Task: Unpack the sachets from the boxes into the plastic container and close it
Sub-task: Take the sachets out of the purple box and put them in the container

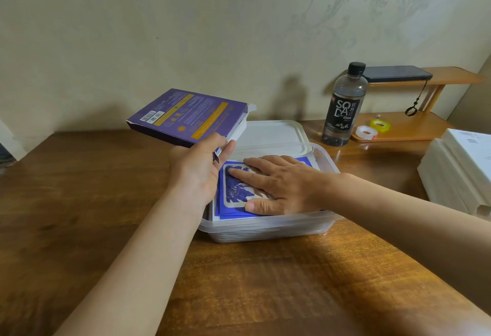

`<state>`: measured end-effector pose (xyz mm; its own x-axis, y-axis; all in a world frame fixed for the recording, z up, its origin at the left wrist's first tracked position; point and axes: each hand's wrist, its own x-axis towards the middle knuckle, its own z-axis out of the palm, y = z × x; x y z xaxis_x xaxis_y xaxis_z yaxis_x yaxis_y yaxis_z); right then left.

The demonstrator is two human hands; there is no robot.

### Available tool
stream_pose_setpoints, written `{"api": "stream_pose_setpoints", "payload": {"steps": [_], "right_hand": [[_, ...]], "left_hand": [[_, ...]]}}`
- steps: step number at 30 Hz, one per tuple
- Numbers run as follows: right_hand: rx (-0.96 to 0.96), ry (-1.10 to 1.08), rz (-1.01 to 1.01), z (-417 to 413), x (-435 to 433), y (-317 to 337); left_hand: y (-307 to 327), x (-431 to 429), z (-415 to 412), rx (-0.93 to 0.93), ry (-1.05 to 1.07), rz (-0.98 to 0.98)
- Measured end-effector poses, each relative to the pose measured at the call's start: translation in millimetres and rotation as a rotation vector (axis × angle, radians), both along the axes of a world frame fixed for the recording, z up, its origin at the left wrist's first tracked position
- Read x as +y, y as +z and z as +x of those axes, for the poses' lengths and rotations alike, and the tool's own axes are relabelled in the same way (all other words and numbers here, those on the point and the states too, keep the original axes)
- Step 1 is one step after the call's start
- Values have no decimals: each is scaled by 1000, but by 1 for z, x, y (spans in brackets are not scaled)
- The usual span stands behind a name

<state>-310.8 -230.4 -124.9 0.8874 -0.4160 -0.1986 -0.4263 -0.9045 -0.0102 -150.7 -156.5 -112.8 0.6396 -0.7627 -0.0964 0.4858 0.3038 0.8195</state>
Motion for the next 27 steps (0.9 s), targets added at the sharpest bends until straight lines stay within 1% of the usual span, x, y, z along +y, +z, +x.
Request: {"api": "stream_pose_setpoints", "payload": {"steps": [2, 4, 6, 8, 9, 11, 13, 16, 19, 24, 27], "right_hand": [[-50, -17, 45, -1, -1, 1], [-175, -59, 133, -2, 0, 5], [-386, -151, 196, -2, 0, 12], [-659, -288, 233, 4, -2, 21], [-794, -361, 282, 8, -3, 25], [-1006, -492, 443, 17, -2, 32], [-1138, -587, 597, 26, 2, 36], [-1223, -727, 792, 35, 9, 36], [-1261, -815, 996, 40, 13, 35], [-1279, -881, 1291, 41, 11, 37], [-1245, -856, 1360, 40, 11, 37]], "left_hand": [[1, 0, 1, 12, -11, 3], [1, 0, 1, 23, -36, 8], [2, -1, 2, 50, -66, 11], [3, -3, 4, 97, -97, 4], [3, -3, 4, 118, -118, 1], [5, -3, 2, 152, -169, 2], [6, -2, 0, 168, -198, -14], [8, -1, -1, 123, -199, -24], [7, 0, -2, 13, -199, -18], [1, -3, -1, -283, -133, -43], [-1, -3, -1, -398, -92, -38]]}}
